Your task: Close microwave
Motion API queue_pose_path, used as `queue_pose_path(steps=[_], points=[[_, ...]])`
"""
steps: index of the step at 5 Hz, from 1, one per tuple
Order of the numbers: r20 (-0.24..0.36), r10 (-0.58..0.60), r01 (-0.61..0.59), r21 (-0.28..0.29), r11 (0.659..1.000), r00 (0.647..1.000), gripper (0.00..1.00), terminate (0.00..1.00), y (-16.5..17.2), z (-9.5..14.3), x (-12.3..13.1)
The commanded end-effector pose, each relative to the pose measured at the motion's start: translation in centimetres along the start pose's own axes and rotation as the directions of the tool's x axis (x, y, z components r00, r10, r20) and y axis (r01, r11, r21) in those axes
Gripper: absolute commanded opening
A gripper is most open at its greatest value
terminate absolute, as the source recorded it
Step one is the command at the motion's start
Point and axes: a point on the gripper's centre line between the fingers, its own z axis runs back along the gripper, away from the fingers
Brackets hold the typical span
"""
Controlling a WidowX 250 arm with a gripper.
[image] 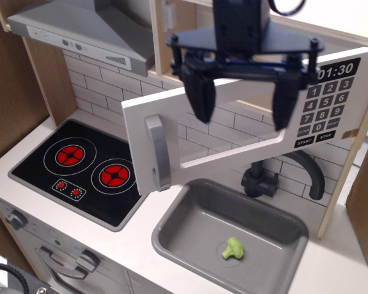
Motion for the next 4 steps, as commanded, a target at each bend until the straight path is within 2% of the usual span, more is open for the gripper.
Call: queue_pose_path(steps=[1, 2, 3, 4], points=[[0.034, 0.087, -0.089, 0.057, 0.994, 0.996, 1.0, 0.0, -0.5, -7.1, -1.1], [0.053, 0.083, -0.087, 0.089, 0.992, 0.995, 1.0, 0.0, -0.2, -10.3, -1.8], [0.091, 0.102, -0.111, 0.1, 0.989, 0.991, 1.0, 0.0, 1.7, -11.2, 0.0], [0.145, 0.115, -0.129, 0.087, 0.988, 0.983, 1.0, 0.0, 4.4, -10.0, 3.1]])
